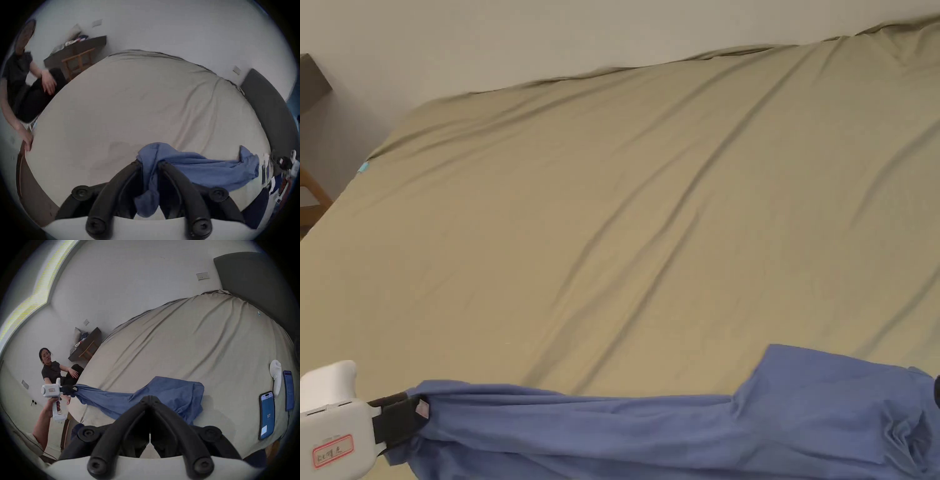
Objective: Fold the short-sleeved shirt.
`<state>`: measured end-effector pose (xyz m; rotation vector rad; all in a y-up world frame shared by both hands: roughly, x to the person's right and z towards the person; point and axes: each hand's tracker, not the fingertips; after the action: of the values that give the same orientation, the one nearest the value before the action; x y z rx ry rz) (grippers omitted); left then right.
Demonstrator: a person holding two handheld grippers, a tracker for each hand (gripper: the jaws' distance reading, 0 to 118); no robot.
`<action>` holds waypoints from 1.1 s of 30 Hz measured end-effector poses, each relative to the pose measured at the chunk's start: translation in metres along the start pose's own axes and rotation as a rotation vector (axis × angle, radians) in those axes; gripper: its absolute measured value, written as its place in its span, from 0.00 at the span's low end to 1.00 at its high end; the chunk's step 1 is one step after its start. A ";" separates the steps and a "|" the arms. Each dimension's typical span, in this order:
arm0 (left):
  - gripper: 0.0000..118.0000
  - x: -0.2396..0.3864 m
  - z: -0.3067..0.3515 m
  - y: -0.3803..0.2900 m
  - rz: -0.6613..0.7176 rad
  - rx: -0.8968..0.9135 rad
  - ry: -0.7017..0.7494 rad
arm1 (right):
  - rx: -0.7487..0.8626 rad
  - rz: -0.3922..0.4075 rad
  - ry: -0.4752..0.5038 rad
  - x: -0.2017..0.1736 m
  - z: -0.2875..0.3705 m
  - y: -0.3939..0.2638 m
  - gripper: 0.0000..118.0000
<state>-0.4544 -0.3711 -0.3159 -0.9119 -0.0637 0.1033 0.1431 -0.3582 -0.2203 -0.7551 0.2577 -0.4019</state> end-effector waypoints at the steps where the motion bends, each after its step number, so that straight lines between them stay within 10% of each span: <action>1: 0.12 0.014 0.008 0.002 0.002 -0.007 -0.017 | -0.002 0.003 -0.001 -0.001 -0.001 0.000 0.02; 9: 0.12 0.153 0.010 -0.001 -0.177 -0.066 -0.321 | -0.010 0.007 0.014 0.000 -0.002 0.002 0.02; 18: 0.18 0.243 -0.142 -0.066 -0.274 -0.286 -0.238 | -0.012 -0.008 -0.002 0.011 0.003 0.001 0.02; 22: 0.94 0.231 -0.111 -0.066 -0.165 -0.215 -0.452 | -0.021 -0.023 0.000 0.016 0.001 -0.001 0.02; 28: 0.99 0.141 -0.029 -0.030 0.102 0.018 -0.450 | -0.019 -0.059 0.031 0.023 -0.002 -0.002 0.02; 30: 0.81 0.127 -0.031 -0.025 0.021 0.081 -0.171 | -0.021 -0.066 0.036 0.023 -0.004 -0.002 0.02; 31: 0.26 0.128 -0.042 -0.024 -0.080 0.090 -0.056 | -0.022 -0.071 0.039 0.023 -0.005 -0.002 0.02; 32: 0.00 0.132 -0.056 -0.026 -0.141 0.064 0.024 | -0.025 -0.074 0.046 0.022 -0.006 -0.003 0.02; 33: 0.00 0.141 -0.071 -0.030 -0.153 0.047 0.044 | -0.026 -0.074 0.050 0.020 -0.006 -0.003 0.02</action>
<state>-0.3058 -0.4288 -0.3344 -0.8592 -0.0891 -0.0570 0.1579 -0.3727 -0.2246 -0.7820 0.2827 -0.4892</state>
